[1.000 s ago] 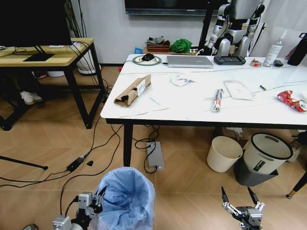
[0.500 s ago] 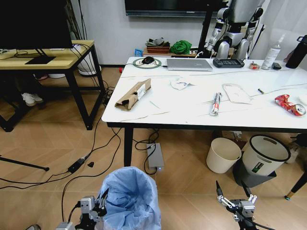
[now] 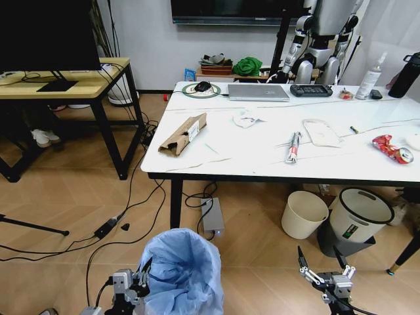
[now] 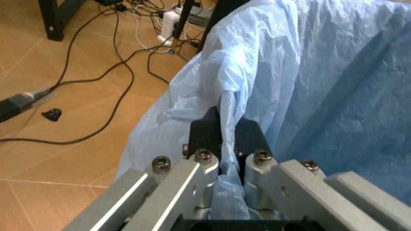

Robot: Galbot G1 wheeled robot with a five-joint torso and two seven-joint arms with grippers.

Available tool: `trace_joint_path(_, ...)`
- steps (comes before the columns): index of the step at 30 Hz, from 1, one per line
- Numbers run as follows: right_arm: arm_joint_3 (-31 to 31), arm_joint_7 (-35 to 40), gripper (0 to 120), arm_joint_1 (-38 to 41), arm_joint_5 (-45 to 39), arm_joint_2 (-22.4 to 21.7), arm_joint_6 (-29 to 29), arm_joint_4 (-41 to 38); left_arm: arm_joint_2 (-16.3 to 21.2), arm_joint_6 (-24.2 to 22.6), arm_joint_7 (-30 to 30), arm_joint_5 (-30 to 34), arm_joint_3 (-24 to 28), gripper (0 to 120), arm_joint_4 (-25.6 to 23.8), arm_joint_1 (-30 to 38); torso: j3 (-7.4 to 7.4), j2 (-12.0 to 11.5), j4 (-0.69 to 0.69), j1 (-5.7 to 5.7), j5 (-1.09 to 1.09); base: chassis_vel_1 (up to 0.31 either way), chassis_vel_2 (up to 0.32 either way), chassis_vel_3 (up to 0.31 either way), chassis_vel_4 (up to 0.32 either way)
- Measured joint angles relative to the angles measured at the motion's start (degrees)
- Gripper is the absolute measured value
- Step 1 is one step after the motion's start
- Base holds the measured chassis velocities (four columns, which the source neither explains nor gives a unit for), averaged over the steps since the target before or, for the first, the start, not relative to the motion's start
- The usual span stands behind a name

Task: Pick up the trash bin and place the trash from the table into it.

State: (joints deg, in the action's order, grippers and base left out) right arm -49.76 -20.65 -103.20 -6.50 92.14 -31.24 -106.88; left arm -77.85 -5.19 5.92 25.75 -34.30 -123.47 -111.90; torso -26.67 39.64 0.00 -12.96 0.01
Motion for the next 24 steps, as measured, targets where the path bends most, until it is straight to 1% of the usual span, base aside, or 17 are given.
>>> trace_joint_path(12, 0.15, 0.3, 100, 0.24, 0.02, 0.0, 0.65, -1.05, 0.42, -0.84, -0.29, 0.19, 0.15, 0, 0.5, 0.59, -1.91, 3.33, 0.0, -1.41, 0.0, 0.0, 0.0, 0.0, 0.0)
trace_joint_path(14, 0.15, 0.3, 100, 0.26, 0.02, 0.0, 0.71, -1.12, 0.41, -0.83, -0.29, 0.19, 0.09, 0, 0.53, 0.59, -2.01, 3.51, 0.0, -1.49, -0.01, 0.0, 0.0, 0.0, 0.0)
trace_joint_path(24, 0.12, 0.36, 100, 0.44, -0.15, 0.0, 1.08, -1.58, -0.46, -0.27, -0.25, -0.64, 0.72, 0, 0.43, 0.25, -3.66, 6.3, 0.0, -2.61, 0.0, 0.0, 0.0, 0.0, 0.0)
